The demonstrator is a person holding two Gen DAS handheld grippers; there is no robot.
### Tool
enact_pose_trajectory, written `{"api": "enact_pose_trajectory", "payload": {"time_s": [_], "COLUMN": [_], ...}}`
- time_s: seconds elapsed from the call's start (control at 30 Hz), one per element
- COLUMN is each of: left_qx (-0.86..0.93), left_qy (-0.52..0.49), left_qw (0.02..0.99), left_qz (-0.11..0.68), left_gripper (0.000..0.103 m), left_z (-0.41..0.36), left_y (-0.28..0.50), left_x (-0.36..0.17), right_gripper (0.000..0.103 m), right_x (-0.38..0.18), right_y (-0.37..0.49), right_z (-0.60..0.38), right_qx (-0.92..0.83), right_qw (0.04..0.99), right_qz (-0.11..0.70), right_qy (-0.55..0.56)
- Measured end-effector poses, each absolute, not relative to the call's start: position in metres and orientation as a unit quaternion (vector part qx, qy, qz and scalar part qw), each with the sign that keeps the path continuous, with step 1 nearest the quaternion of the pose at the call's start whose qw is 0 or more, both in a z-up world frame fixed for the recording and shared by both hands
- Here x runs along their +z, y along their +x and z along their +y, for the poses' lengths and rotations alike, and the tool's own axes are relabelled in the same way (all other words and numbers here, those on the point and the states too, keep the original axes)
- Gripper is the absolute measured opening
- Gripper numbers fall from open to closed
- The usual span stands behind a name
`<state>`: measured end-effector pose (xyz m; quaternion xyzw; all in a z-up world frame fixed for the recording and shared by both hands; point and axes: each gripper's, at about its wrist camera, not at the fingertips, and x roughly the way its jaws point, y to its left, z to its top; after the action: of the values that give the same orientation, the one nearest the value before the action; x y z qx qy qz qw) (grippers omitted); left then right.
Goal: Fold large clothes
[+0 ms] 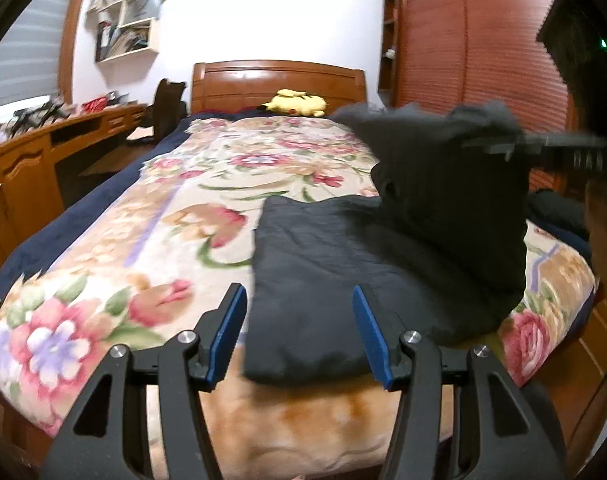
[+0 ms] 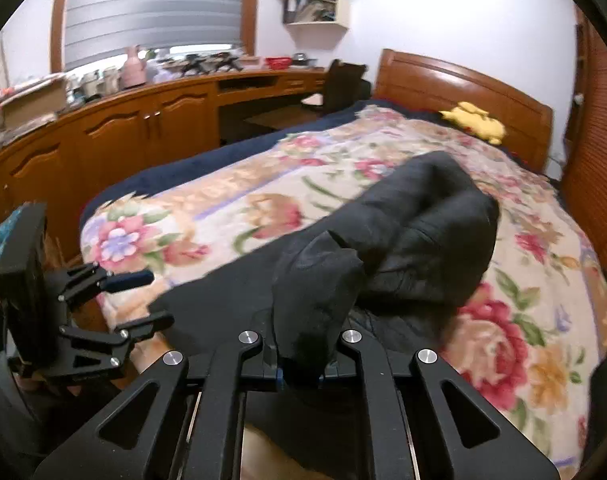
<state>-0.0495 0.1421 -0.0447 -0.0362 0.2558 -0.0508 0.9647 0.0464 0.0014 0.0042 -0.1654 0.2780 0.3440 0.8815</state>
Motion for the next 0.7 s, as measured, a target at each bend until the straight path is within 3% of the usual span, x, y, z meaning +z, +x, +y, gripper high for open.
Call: {"api": "enact_pose_trajectory", "payload": {"time_s": [0.33,0.43,0.5,0.7], "left_qx": [-0.019,-0.018,-0.018,-0.018], "left_qy": [-0.040,-0.041,-0.040,-0.032], "left_qw": [0.965,0.966,0.966,0.965], "left_qz": [0.257,0.256,0.256,0.258], "left_gripper": [0.054,0.054,0.054,0.054], "left_z": [0.180,0.180,0.181,0.175], "left_y": [-0.071,-0.069,-0.070,-0.066], "left_x": [-0.053,-0.054,-0.055,-0.052], "right_gripper": [0.009,0.024,0.051,0.056], "right_x": [-0.050,-0.040,-0.026,0.006], "right_y": [0.042,0.048,0.048,0.049], "right_z": [0.059,0.053,0.046,0.007], "right_qx": [0.389,0.394,0.387,0.347], "right_qw": [0.845,0.845,0.852,0.888], "right_qz": [0.326,0.334,0.325,0.273], "right_qy": [-0.172,-0.140,-0.136,-0.131]}}
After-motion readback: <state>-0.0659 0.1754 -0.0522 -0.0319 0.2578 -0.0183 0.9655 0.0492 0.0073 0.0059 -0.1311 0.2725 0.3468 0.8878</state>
